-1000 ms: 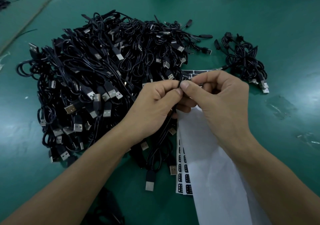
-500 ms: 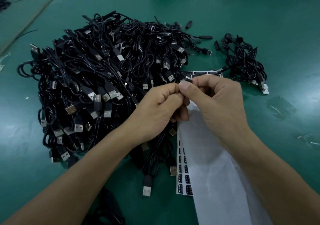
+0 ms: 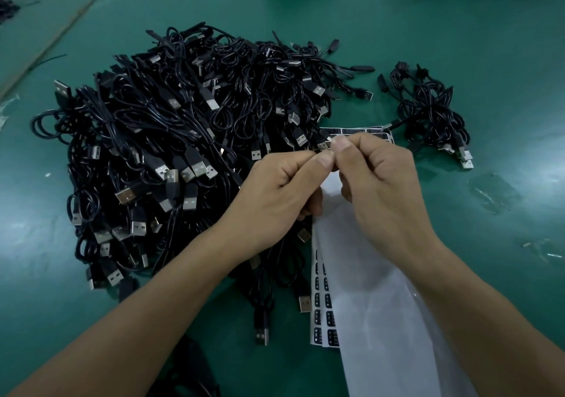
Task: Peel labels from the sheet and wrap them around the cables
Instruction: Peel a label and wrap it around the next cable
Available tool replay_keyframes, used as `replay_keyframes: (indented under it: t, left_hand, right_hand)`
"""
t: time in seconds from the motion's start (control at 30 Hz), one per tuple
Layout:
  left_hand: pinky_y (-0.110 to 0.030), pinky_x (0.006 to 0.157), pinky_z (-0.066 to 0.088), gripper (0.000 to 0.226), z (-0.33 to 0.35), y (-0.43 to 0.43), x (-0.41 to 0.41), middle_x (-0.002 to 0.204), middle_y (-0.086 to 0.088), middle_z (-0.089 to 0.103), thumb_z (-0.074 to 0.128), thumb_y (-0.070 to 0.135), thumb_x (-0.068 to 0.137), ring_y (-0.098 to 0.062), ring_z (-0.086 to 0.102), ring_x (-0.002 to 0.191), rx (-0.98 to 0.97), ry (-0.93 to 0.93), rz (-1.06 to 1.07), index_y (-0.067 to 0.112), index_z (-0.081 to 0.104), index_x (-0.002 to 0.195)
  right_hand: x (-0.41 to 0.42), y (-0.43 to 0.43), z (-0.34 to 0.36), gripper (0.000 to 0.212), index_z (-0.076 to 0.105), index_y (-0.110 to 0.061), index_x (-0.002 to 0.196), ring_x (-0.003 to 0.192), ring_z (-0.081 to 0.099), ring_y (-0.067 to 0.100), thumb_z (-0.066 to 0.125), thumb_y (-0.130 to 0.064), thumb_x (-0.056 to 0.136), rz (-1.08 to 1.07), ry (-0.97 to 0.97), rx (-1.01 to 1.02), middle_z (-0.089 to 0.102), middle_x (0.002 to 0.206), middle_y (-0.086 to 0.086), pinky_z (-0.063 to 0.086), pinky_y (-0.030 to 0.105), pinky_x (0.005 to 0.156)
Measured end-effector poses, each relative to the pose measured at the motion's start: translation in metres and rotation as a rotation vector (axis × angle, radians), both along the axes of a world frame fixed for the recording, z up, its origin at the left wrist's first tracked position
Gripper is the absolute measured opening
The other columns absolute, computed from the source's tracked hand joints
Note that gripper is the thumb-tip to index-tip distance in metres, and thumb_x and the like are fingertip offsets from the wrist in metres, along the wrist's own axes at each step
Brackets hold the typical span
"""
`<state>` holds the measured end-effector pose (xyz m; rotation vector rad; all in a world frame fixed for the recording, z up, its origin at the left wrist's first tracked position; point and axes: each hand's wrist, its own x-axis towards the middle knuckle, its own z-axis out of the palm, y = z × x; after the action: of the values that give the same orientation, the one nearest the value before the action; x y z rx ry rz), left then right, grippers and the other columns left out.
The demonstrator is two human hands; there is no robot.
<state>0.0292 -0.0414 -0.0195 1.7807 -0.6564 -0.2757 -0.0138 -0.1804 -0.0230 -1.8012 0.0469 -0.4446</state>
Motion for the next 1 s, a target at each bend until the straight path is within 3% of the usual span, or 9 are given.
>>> replay_keyframes:
  t: [0.13,0.23,0.3,0.4,0.5,0.63,0.77,0.9,1.0]
  left_hand:
    - [-0.023,0.052,0.050,0.035,0.004,0.001,-0.001,0.062,0.003,0.065,0.050,0.031,0.102,-0.006,0.062,0.057,-0.004,0.021,0.040,0.014,0.067,0.076]
    - [-0.029,0.059,0.055,0.022,0.010,0.002,0.001,0.074,0.000,0.067,0.057,0.021,0.099,-0.013,0.063,0.066,0.027,-0.027,0.073,0.014,0.071,0.083]
    - [-0.023,0.066,0.050,0.018,0.017,0.006,0.003,0.075,0.003,0.062,0.059,0.028,0.092,-0.010,0.060,0.068,0.110,-0.178,0.127,0.022,0.074,0.084]
    - [-0.011,0.053,0.035,0.019,0.029,0.012,0.005,0.060,0.012,0.056,0.061,0.029,0.095,-0.003,0.048,0.053,0.090,-0.282,0.205,0.024,0.077,0.086]
    - [-0.017,0.049,0.035,0.025,0.029,0.014,0.011,0.051,0.011,0.050,0.061,0.025,0.098,-0.002,0.040,0.047,-0.013,-0.194,0.319,0.011,0.069,0.079]
    - [-0.020,0.042,0.027,0.040,0.027,0.015,0.014,0.047,0.012,0.034,0.057,0.024,0.100,-0.005,0.028,0.042,-0.052,-0.086,0.401,0.004,0.044,0.068]
    - [-0.024,0.041,0.024,0.043,0.032,0.018,0.015,0.051,0.003,0.035,0.052,0.031,0.104,-0.010,0.027,0.043,-0.161,-0.009,0.427,0.021,0.048,0.062]
    - [-0.018,0.038,0.029,0.041,0.036,0.016,0.011,0.048,0.007,0.039,0.049,0.033,0.105,-0.006,0.030,0.040,-0.318,0.123,0.417,0.015,0.054,0.069]
    - [-0.019,0.039,0.034,0.043,0.038,0.015,0.009,0.050,0.005,0.047,0.047,0.036,0.106,-0.007,0.039,0.043,-0.360,0.198,0.411,0.017,0.065,0.072]
  right_hand:
    - [0.000,0.001,-0.002,0.039,0.051,-0.027,0.067,0.052,0.041,0.004,0.049,-0.027,0.105,-0.039,-0.008,-0.064,0.047,0.053,-0.016,0.035,0.021,0.053]
    - [-0.001,0.000,-0.002,0.041,0.047,-0.024,0.066,0.053,0.034,0.007,0.047,-0.030,0.106,-0.074,-0.011,0.004,0.040,0.054,-0.013,0.032,0.029,0.052]
    - [-0.001,-0.001,-0.001,0.042,0.047,-0.018,0.067,0.054,0.033,0.010,0.045,-0.031,0.107,-0.070,-0.024,0.077,0.038,0.057,-0.011,0.031,0.032,0.052]
    - [-0.004,0.004,0.003,0.045,0.067,-0.006,0.088,0.058,0.050,0.009,0.042,-0.041,0.105,0.037,0.005,0.138,0.053,0.063,-0.003,0.041,0.021,0.053]
    - [-0.010,0.012,0.004,0.033,0.071,-0.021,0.095,0.073,0.063,0.008,0.057,-0.051,0.092,0.223,0.093,-0.002,0.069,0.081,-0.005,0.047,0.016,0.062]
    - [-0.015,0.019,0.002,0.014,0.073,-0.027,0.096,0.077,0.064,0.006,0.079,-0.033,0.084,0.324,0.108,-0.306,0.070,0.083,-0.008,0.044,0.011,0.065]
    - [-0.017,0.023,0.003,0.009,0.072,-0.022,0.090,0.074,0.065,0.007,0.078,-0.017,0.085,0.331,0.088,-0.193,0.070,0.078,-0.008,0.044,0.010,0.063]
    - [-0.022,0.030,0.003,0.041,0.058,-0.039,0.107,0.081,0.064,0.002,0.081,-0.049,0.076,0.313,0.139,-0.214,0.069,0.084,-0.013,0.045,0.009,0.065]
    - [-0.019,0.034,0.001,0.031,0.053,-0.040,0.097,0.063,0.060,0.004,0.080,-0.031,0.084,0.267,0.058,-0.207,0.069,0.077,-0.008,0.040,0.008,0.055]
